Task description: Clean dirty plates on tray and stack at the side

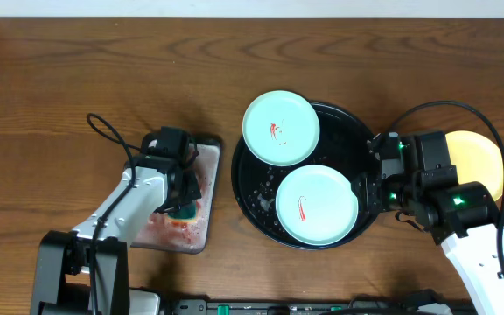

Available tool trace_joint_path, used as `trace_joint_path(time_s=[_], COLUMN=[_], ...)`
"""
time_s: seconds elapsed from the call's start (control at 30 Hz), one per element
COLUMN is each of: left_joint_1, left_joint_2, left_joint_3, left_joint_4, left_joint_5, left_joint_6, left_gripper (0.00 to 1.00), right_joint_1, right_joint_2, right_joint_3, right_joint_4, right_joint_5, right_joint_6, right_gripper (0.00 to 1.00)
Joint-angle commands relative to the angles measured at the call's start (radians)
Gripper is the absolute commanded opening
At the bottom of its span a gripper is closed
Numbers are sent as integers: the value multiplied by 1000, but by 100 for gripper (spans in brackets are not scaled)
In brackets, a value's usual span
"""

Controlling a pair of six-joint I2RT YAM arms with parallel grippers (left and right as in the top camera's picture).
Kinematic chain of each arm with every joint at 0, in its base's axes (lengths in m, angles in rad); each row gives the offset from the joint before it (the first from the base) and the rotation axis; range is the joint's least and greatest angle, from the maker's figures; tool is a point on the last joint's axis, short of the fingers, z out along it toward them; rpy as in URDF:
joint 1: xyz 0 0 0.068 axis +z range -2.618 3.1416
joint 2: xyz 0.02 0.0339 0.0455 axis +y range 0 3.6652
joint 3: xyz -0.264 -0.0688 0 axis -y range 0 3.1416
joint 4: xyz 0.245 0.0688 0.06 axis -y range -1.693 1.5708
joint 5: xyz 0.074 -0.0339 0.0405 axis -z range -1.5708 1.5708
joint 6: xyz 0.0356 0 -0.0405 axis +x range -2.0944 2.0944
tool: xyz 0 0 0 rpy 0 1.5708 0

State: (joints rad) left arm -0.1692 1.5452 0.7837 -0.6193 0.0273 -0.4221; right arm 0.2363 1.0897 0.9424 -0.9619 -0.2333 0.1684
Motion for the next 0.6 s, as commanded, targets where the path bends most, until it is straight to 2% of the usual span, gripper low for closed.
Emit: trace_joint_path(time_s=[0.0,0.17,0.37,0.57], left_joint_1=[1,0,0,-3], left_joint_2=[22,-39,-143,-232], left_joint_3=[-16,82,256,326], left_joint_4=[-16,-145,-311,-382], left_joint_5=[25,26,56,219], left_joint_6=[-5,17,78,82], left_gripper=[7,7,7,7], right_joint_1=[12,12,-3,-31], right_joint_2=[1,39,182,420], right_joint_3=[11,11,10,10], right_joint_4=[-9,-42,-54,-12], right_joint_5=[1,142,150,128], right_joint_6=[10,90,87,20], right_gripper=[33,31,25,25])
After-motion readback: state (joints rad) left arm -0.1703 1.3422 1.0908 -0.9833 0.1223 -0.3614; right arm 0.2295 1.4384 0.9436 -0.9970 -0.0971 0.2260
